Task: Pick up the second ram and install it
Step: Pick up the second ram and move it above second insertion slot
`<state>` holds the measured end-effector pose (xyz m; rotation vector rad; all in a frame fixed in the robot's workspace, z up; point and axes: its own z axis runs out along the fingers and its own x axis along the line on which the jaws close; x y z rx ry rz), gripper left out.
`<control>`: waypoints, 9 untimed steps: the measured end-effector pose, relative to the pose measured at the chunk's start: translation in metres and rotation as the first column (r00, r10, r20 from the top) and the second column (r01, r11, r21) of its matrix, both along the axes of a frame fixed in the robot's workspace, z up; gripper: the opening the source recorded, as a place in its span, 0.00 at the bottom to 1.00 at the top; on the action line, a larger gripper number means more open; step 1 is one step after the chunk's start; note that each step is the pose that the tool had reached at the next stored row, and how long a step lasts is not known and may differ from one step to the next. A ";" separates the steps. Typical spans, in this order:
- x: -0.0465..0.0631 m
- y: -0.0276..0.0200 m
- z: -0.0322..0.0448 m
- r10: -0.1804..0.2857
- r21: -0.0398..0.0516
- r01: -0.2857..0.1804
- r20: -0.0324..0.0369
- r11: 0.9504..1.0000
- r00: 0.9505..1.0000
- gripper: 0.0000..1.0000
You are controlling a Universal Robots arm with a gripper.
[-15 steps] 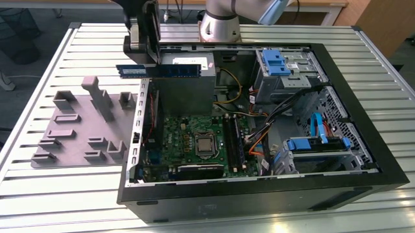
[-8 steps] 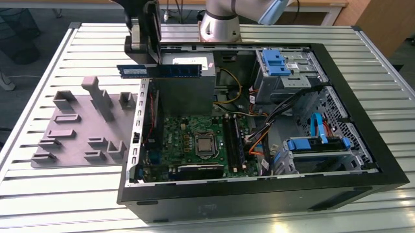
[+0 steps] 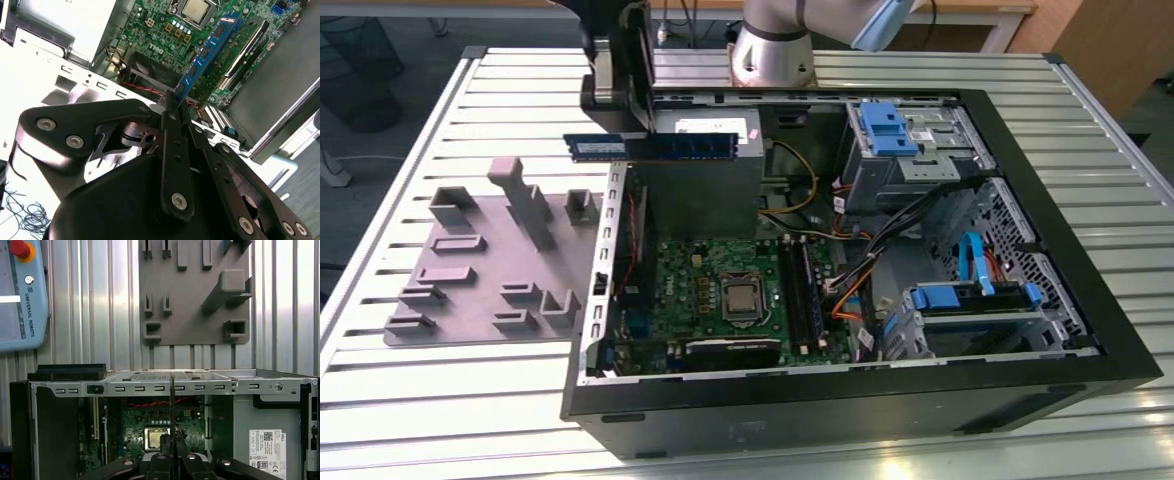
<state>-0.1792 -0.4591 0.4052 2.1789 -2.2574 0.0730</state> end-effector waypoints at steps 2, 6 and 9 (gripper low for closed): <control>0.003 0.0000 -0.0003 0.000 0.000 0.000 0.000 1.000 1.000 0.14; 0.008 0.0000 -0.0010 0.000 0.000 0.000 0.000 1.000 1.000 0.14; 0.013 0.0000 -0.0015 0.000 0.000 0.000 0.000 1.000 1.000 0.14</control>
